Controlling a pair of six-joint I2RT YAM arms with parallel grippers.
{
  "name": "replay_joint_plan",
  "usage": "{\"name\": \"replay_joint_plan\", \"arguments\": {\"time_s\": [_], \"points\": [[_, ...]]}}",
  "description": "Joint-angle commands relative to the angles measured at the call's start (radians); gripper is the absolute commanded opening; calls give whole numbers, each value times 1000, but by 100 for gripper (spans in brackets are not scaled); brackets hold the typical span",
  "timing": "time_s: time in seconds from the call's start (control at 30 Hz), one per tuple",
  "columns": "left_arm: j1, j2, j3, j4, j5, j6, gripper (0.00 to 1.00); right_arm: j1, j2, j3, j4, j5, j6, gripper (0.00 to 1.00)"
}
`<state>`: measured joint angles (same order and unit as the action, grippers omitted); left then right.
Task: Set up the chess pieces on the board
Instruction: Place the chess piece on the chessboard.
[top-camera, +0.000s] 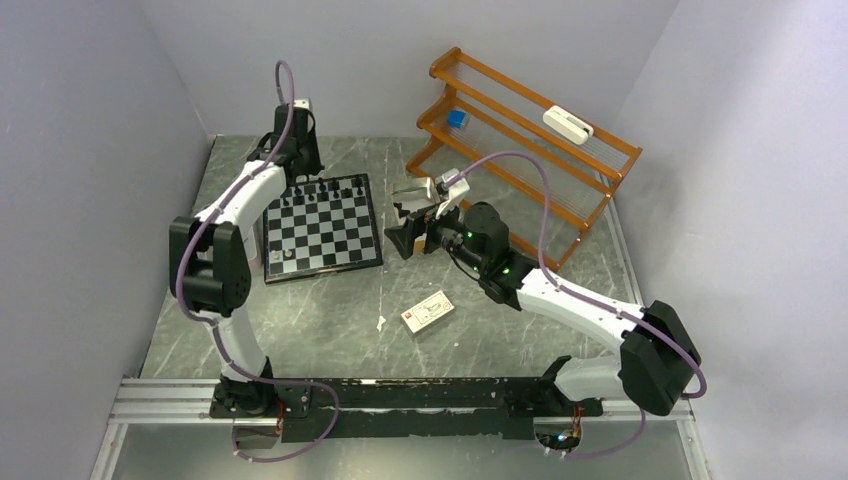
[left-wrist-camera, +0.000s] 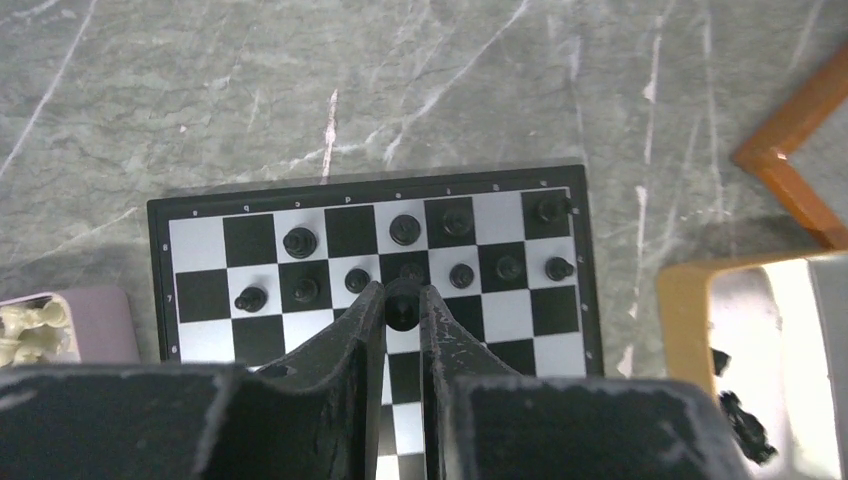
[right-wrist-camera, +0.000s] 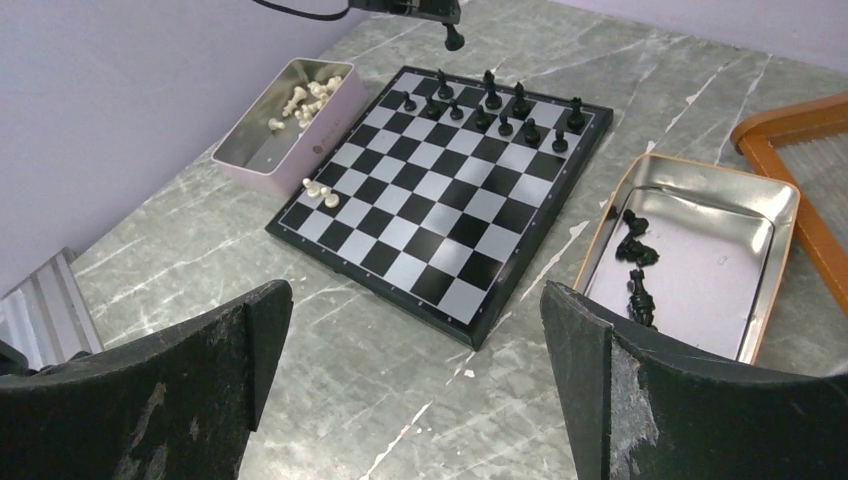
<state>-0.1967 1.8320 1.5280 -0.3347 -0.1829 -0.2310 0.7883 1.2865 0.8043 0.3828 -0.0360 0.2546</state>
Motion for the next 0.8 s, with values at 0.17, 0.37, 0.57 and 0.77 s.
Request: {"name": "replay_joint_plan", "arguments": {"time_s": [0.17,0.37,0.57,0.77], "points": [[81,80,-39,155,12,-32,10,-2,3,-8,5,19,-2,100],[113,131,-32,182,61,-33,10,-6,8,-8,2,25,-8,100],[115,178,-4,202,94,-18,11,-8,18,-5,3,27,-8,100],[115,204,-6,220,118,-15,11,-11,27,3,-3,31,-10,100]]}}
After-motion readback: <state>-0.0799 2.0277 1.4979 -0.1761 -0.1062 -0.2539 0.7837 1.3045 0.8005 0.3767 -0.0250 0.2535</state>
